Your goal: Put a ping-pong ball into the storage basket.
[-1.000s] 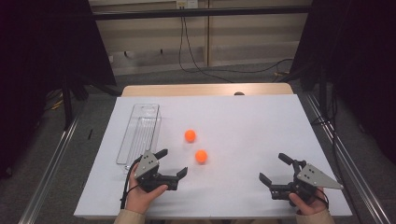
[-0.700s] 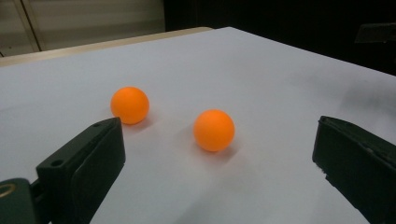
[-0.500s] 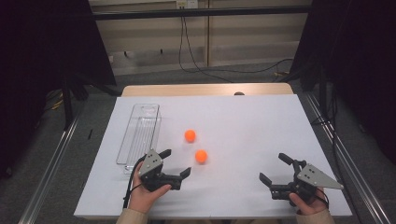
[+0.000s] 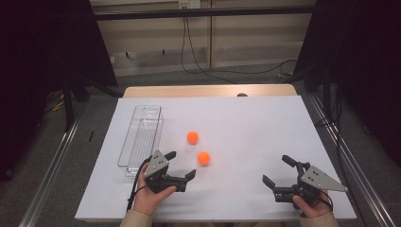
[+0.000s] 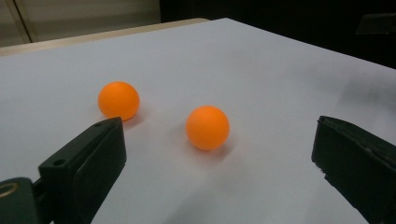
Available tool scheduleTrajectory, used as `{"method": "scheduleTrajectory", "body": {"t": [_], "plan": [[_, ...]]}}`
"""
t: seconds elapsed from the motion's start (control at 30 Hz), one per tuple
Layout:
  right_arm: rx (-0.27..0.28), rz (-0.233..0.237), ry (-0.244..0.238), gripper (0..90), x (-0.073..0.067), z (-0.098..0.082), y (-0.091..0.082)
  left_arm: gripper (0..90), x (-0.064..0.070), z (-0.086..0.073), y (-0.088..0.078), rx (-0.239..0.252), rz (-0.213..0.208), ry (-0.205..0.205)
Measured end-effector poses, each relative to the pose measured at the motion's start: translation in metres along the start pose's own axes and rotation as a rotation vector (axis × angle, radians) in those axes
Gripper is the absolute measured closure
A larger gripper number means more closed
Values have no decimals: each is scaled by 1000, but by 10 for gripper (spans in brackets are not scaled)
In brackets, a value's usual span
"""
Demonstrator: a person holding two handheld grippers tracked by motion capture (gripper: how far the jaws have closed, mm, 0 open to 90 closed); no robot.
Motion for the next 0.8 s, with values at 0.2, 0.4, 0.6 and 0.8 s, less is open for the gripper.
{"method": "scheduleTrajectory", "body": {"t": [0.2,0.4,0.6,0.8], "plan": [[1,-1,0,15,0,0,0,34,1,1,4,-9,-1,-1],[2,1,1,15,0,0,0,35,1,2,6,-19,0,-1],[4,0,0,16,0,0,0,35,2,2,10,-36,-5,5],[4,0,0,15,0,0,0,35,2,3,13,-40,-3,-3]]}}
Point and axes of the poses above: each handheld gripper's, and its own axes: y roughly forward along the jaws, z roughly out of its top, x roughly to its right, the point moved 2 cm from there along y, roughly forward along the jaws, and after that the axes turned 13 degrees about -x, right-handed, at the moved point
